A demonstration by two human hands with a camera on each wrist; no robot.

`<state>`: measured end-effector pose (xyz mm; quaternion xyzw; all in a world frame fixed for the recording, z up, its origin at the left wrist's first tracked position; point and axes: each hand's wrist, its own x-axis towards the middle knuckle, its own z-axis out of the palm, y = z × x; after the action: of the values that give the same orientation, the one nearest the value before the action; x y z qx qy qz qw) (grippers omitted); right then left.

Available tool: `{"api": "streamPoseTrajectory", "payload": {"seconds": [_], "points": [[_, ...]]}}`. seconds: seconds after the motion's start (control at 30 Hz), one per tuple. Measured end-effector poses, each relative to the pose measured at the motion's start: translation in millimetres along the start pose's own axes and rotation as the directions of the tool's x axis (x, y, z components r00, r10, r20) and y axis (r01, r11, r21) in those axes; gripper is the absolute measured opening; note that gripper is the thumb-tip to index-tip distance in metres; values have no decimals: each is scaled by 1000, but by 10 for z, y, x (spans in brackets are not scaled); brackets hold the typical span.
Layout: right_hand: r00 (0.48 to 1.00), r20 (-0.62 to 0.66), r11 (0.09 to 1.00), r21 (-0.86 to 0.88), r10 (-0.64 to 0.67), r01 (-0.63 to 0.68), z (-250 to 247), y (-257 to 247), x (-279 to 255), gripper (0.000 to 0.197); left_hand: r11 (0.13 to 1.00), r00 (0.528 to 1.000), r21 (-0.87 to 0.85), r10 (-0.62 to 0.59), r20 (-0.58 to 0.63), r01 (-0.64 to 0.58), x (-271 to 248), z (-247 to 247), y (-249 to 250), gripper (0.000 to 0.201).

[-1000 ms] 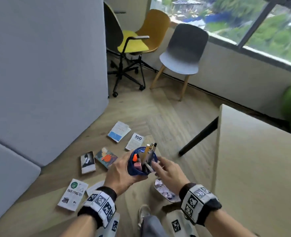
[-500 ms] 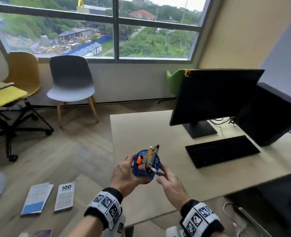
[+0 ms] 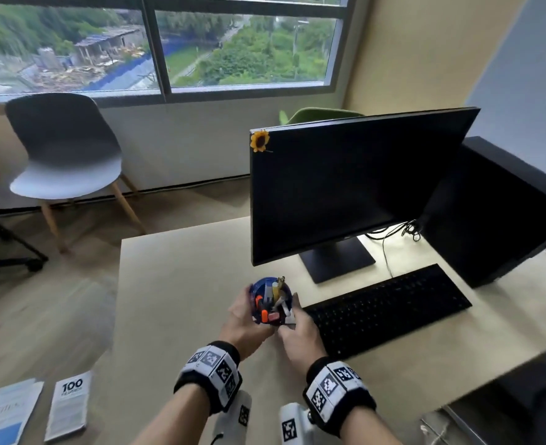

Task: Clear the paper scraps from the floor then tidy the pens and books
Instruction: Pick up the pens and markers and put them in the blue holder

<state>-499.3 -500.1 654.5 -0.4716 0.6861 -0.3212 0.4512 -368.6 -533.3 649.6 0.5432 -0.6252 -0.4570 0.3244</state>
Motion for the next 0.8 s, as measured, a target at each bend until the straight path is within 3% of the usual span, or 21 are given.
{"api": "streamPoseTrajectory", "payload": {"seconds": [0.17,0.27,0.33,0.4,0.5,0.6,0.7,0.8], "points": [[999,-1,999,-1,49,-49,-55,164,231,58,994,994,50,-102,29,100,193,62,-127,85],[998,13,998,-1,65,-65,-67,229,314,56,981,974,-11,-191,122,194,218,55,-269,117],[996,-14,996,-12,89,-89,-31,257,301,61,965,956,3,-262,128,264,182,37,-302,128],[985,-76,987,-31,157,-160,61,309,209,53,939,937,18,-344,62,344,104,13,-326,119],[951,-135,960,3,279,-281,273,417,-23,20,917,919,67,-392,-47,394,-92,-115,-472,97],[959,49,957,-94,279,-274,602,395,-309,14,909,919,135,-387,-80,394,-417,-379,-642,63],[951,254,973,-195,174,-126,1016,204,-580,15,914,926,149,-365,-103,377,-827,-784,-789,29],[923,377,966,-259,80,21,1534,-26,-807,14,914,905,101,-363,-222,392,-1366,-1279,-1036,13]]}}
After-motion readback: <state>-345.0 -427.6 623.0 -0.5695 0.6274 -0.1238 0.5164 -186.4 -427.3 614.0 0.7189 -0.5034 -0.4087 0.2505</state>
